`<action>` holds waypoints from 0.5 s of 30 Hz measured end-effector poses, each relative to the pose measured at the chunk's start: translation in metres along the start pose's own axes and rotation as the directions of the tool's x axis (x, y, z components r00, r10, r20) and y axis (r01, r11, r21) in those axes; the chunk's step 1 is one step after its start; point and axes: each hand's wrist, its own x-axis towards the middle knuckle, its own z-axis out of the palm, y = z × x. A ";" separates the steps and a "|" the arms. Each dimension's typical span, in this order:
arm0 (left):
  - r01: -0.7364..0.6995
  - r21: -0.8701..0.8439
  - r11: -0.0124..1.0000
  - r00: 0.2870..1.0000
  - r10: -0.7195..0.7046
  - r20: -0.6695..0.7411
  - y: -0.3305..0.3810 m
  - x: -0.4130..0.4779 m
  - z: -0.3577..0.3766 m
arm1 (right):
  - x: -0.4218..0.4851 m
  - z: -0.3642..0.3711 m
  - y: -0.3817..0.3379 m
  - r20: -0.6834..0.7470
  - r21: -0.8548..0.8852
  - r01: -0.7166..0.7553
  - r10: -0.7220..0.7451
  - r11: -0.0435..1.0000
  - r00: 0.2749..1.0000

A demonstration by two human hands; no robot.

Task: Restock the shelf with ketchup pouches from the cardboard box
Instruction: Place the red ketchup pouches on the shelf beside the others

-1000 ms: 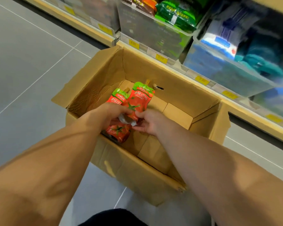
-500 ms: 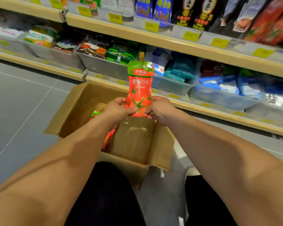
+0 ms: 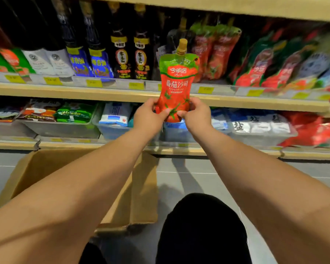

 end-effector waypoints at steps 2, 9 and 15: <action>-0.033 -0.006 0.999 0.999 0.033 0.001 0.022 0.012 0.024 | 0.018 -0.023 -0.002 -0.052 -0.018 0.049 -0.050 0.999 0.997; -0.128 -0.068 0.989 0.992 0.127 -0.013 0.079 0.053 0.093 | 0.078 -0.088 -0.007 -0.204 -0.141 0.179 -0.205 0.974 0.957; -0.133 -0.018 0.991 0.991 0.133 -0.005 0.101 0.092 0.137 | 0.131 -0.117 -0.003 -0.227 -0.208 0.184 -0.231 0.961 0.946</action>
